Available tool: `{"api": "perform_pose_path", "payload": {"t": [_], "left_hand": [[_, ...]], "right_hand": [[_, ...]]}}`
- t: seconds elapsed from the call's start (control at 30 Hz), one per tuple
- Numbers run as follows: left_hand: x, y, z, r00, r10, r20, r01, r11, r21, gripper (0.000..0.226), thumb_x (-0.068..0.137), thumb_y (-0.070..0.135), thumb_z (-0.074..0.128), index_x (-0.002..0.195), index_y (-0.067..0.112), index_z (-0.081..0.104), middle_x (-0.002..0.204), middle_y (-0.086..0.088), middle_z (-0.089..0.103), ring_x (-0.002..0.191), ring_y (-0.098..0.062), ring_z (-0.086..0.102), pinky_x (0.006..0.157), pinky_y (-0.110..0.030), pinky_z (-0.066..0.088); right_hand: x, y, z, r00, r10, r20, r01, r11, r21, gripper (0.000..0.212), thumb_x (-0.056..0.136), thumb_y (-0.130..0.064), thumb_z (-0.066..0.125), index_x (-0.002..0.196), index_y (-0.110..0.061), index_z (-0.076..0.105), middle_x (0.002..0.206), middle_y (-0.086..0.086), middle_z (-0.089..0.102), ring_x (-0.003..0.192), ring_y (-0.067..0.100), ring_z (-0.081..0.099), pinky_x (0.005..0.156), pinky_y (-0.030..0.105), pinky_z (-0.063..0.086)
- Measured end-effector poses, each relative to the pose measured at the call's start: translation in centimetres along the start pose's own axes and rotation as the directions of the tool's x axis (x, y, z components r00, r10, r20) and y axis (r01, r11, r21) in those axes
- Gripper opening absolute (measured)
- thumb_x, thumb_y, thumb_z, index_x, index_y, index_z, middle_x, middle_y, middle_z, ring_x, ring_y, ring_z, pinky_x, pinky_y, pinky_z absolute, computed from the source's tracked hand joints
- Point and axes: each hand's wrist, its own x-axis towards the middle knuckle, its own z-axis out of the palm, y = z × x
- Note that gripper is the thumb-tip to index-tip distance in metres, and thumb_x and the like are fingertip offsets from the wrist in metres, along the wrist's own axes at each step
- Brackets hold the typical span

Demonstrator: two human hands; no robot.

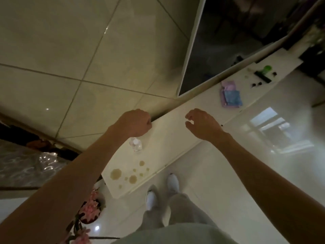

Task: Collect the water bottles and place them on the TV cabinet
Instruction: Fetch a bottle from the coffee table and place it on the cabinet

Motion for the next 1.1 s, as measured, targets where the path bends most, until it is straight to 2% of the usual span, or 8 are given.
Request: {"api": "perform_pose_path", "payload": {"t": [0.1,0.23,0.4,0.57,0.73,0.83,0.93,1.1], "left_hand": [[0.7,3.4,-0.2,0.993,0.116,0.018,-0.116,0.992,0.038,0.024,0.098,0.030,0.042,0.097,0.015,0.060,0.095,-0.003,0.062,0.083,-0.021,0.057,0.070,-0.032,0.041],[1.5,8.8,-0.6,0.973,0.230,0.015,-0.231,0.970,0.074,0.026,0.098,0.034,0.043,0.105,0.018,0.062,0.100,0.000,0.064,0.088,-0.019,0.060,0.075,-0.032,0.045],[1.5,17.2,-1.1,0.933,0.360,0.025,-0.359,0.920,0.154,0.030,0.100,0.034,0.043,0.113,0.015,0.063,0.107,-0.004,0.065,0.092,-0.019,0.061,0.072,-0.030,0.042],[0.3,28.6,0.2,0.871,0.483,0.095,-0.492,0.847,0.202,0.031,0.099,0.031,0.045,0.118,0.012,0.062,0.112,-0.007,0.065,0.097,-0.022,0.063,0.082,-0.032,0.051],[-2.0,40.9,3.2,0.797,0.583,0.160,-0.604,0.758,0.247,0.031,0.097,0.028,0.045,0.110,0.010,0.066,0.110,-0.010,0.065,0.095,-0.028,0.064,0.076,-0.031,0.047],[-3.9,47.7,4.5,0.738,0.652,0.172,-0.672,0.687,0.278,0.030,0.097,0.029,0.046,0.106,0.010,0.067,0.103,-0.010,0.066,0.090,-0.028,0.065,0.073,-0.030,0.047],[-5.3,54.3,6.0,0.663,0.721,0.199,-0.742,0.601,0.296,0.029,0.098,0.028,0.045,0.103,0.012,0.068,0.095,-0.008,0.067,0.082,-0.025,0.064,0.078,-0.036,0.055],[-8.2,65.1,8.2,0.494,0.841,0.221,-0.851,0.417,0.319,0.030,0.099,0.032,0.044,0.107,0.013,0.066,0.101,-0.007,0.065,0.088,-0.025,0.064,0.076,-0.032,0.050]], "right_hand": [[-2.8,2.0,-0.7,0.995,0.096,-0.015,-0.096,0.995,-0.005,0.031,0.096,-0.029,0.052,0.123,-0.015,0.058,0.122,0.001,0.058,0.112,0.020,0.057,0.092,0.027,0.043],[-6.9,4.8,-2.2,0.979,0.192,-0.074,-0.192,0.981,0.001,0.030,0.096,-0.027,0.053,0.121,-0.013,0.059,0.121,0.004,0.059,0.111,0.021,0.057,0.092,0.032,0.045],[-13.3,9.6,-4.2,0.943,0.290,-0.161,-0.288,0.957,0.039,0.031,0.096,-0.027,0.053,0.122,-0.013,0.060,0.120,0.005,0.060,0.108,0.022,0.059,0.091,0.036,0.049],[-22.5,16.9,-5.7,0.876,0.419,-0.237,-0.419,0.906,0.055,0.031,0.095,-0.027,0.053,0.121,-0.012,0.062,0.117,0.006,0.062,0.103,0.021,0.061,0.086,0.034,0.052],[-32.7,22.9,-7.5,0.799,0.528,-0.289,-0.526,0.846,0.091,0.030,0.095,-0.027,0.054,0.119,-0.011,0.063,0.117,0.006,0.063,0.103,0.022,0.061,0.087,0.035,0.052],[-39.3,26.5,-8.3,0.730,0.609,-0.310,-0.605,0.787,0.124,0.031,0.095,-0.028,0.054,0.119,-0.011,0.063,0.117,0.006,0.064,0.105,0.023,0.061,0.087,0.033,0.048],[-46.0,29.8,-8.8,0.633,0.701,-0.328,-0.693,0.702,0.165,0.032,0.094,-0.030,0.055,0.119,-0.012,0.063,0.118,0.006,0.063,0.104,0.023,0.061,0.088,0.035,0.050],[-56.1,34.3,-9.3,0.440,0.827,-0.349,-0.812,0.533,0.239,0.033,0.093,-0.030,0.055,0.118,-0.012,0.064,0.116,0.008,0.064,0.100,0.024,0.061,0.086,0.037,0.051]]}}
